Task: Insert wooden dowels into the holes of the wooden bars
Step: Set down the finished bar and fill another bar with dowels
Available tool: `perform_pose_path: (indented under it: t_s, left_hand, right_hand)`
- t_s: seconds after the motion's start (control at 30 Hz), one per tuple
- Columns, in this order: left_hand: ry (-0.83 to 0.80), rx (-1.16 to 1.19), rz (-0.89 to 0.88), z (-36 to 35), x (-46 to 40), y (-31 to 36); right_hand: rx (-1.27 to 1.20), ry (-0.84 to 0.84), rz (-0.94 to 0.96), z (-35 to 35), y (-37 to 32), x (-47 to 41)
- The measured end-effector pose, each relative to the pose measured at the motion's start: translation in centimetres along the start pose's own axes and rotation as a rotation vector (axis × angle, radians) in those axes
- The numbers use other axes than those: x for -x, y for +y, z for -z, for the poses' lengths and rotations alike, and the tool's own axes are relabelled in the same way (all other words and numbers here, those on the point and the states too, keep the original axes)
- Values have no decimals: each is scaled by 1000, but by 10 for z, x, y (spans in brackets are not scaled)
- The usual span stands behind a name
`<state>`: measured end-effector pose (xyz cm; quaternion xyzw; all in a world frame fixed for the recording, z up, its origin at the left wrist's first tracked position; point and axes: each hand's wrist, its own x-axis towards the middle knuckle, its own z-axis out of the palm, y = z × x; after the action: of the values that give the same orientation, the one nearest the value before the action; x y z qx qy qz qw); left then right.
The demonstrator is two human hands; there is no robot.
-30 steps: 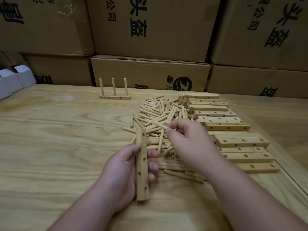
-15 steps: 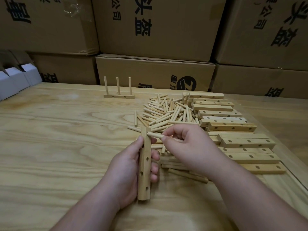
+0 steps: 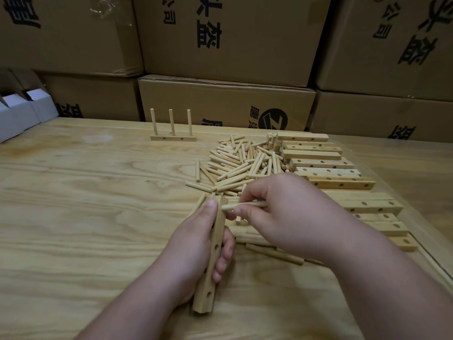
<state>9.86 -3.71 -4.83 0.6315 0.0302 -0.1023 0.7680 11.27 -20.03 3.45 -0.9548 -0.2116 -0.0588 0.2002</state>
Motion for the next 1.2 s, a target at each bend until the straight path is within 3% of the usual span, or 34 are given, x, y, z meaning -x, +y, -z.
perform_pose_path:
  t_s: [0.23, 0.53, 0.77, 0.87, 1.0, 1.2]
  left_hand:
    - [36, -11, -8, -3, -2, -2]
    - [-29, 20, 41, -4, 0, 6]
    - [64, -98, -14, -5, 1, 3]
    - [44, -107, 4, -4, 1, 4]
    - [38, -118, 13, -3, 2, 5]
    - [93, -147, -26, -6, -1, 1]
  right_hand:
    - [210, 115, 27, -13, -11, 2]
    - [-203, -84, -112, -8, 9, -5]
    - [-1, 21, -46, -18, -3, -4]
    - [-94, -38, -76, -19, 3, -6]
    - [-393, -121, -190, -18, 12, -8]
    - [-214, -9, -160, -29, 3, -6]
